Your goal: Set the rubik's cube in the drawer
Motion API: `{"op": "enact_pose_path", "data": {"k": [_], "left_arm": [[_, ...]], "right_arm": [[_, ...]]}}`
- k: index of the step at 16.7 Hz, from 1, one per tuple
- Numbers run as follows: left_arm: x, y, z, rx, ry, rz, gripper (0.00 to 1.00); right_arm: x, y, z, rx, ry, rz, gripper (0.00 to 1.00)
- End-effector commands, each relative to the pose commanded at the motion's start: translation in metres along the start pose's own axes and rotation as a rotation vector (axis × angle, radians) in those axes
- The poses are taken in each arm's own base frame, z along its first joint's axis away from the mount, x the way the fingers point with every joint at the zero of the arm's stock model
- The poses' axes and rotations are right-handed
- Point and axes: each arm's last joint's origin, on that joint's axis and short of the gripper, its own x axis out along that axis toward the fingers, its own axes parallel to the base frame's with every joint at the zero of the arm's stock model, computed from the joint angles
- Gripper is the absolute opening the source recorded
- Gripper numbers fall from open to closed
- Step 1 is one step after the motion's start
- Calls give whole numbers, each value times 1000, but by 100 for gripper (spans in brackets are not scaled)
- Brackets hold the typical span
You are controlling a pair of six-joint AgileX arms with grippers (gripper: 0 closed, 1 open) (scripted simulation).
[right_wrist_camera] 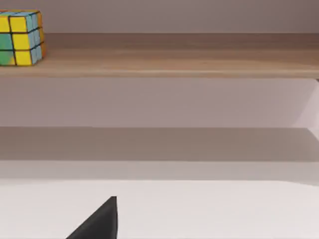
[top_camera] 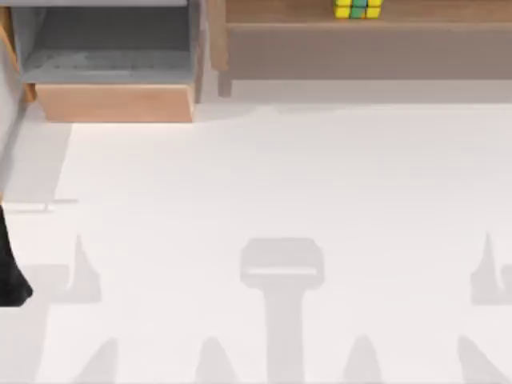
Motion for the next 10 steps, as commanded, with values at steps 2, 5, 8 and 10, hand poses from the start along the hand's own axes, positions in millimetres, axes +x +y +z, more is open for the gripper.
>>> {"op": "enact_pose_path", "data": {"k": [2, 5, 8, 10], "left_arm": [[0, 0, 0, 0, 0, 0, 100], [0, -2, 18, -3, -26, -6, 100], [6, -8, 59, -12, -69, -15, 100], [19, -15, 93, -21, -89, -21, 100]], "right_arm": [[0, 0, 0, 0, 0, 0, 100], [0, 0, 0, 0, 0, 0, 100], [0, 0, 0, 0, 0, 0, 100], [0, 0, 0, 0, 0, 0, 100]]}}
